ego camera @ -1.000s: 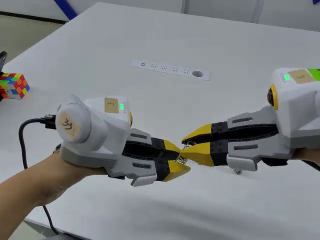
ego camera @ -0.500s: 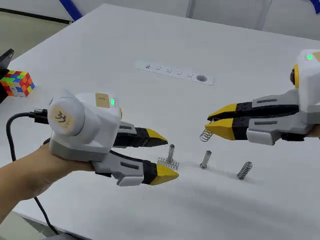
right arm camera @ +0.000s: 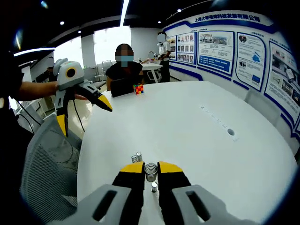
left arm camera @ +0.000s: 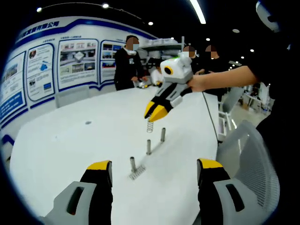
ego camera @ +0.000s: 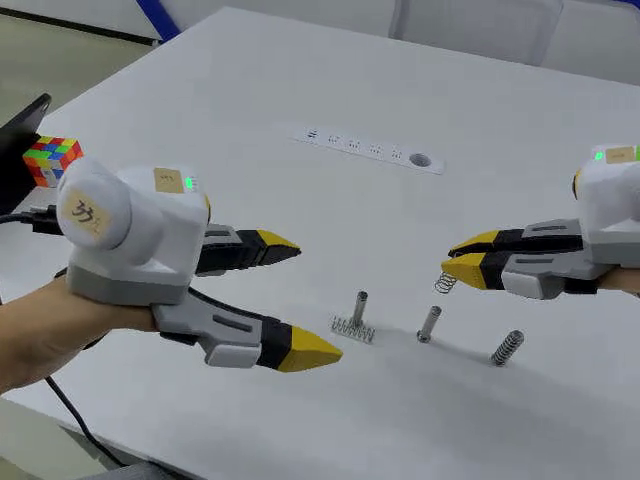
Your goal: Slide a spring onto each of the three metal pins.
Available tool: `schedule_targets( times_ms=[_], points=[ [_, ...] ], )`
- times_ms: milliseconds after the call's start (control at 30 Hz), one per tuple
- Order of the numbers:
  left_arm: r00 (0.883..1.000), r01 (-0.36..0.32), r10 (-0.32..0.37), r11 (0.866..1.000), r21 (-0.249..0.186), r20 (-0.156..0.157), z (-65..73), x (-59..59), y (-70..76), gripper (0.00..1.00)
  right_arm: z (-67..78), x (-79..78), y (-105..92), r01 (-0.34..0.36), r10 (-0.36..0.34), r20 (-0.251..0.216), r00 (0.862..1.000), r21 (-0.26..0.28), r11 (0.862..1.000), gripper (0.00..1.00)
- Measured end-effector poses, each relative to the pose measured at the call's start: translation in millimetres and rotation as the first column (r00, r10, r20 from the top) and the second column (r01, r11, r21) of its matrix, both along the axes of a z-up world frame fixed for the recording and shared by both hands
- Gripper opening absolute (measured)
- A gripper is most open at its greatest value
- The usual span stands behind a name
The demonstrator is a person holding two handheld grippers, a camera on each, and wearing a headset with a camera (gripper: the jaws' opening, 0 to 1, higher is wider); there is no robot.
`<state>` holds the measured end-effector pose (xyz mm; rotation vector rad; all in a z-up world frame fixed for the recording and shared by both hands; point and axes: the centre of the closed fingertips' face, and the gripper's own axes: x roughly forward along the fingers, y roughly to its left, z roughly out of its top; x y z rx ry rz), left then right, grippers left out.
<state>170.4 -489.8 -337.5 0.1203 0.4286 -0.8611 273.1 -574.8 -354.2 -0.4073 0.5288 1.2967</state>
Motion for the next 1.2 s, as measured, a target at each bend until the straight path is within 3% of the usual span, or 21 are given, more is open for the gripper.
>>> schedule_targets(
  times_ms=[200,467,567,833,933,1033,1200],
  points=[
    [1.0,-0.028,0.027,0.999,-0.041,-0.005,3.8,2.2,5.7,0.85,-20.3,3.6,-2.2,0.037,-0.038,-0.017,0.999,-0.024,0.999,0.11],
    [0.998,-0.055,0.054,0.998,-0.008,-0.026,-2.9,2.5,16.2,1.0,-29.5,3.3,-3.8,0.062,-0.064,-0.034,0.997,-0.042,0.997,0.11],
    [0.997,-0.065,0.064,0.997,-0.031,-0.034,-1.2,1.2,19.3,1.0,-35.7,4.2,-4.8,0.059,-0.06,-0.025,0.998,-0.066,0.996,0.11],
    [0.996,-0.075,0.074,0.997,-0.023,-0.04,-1.6,-1.2,24.4,1.0,-46.0,5.0,-3.2,0.065,-0.068,-0.033,0.997,-0.081,0.995,0.11],
    [0.996,-0.094,0.094,0.994,-0.047,-0.009,7.0,1.2,26.3,1.0,-51.7,6.7,-3.1,0.067,-0.07,-0.025,0.997,-0.097,0.993,0.11],
    [0.995,-0.1,0.1,0.993,-0.07,-0.009,11.1,2.7,25.9,0.97,-57.5,5.9,-2.5,0.065,-0.068,-0.024,0.997,-0.111,0.992,0.11],
    [0.995,-0.104,0.103,0.993,-0.063,-0.011,10.8,3.6,26.2,0.97,-69.4,3.3,-1.4,0.054,-0.058,-0.027,0.998,-0.133,0.99,0.12]
  ],
)
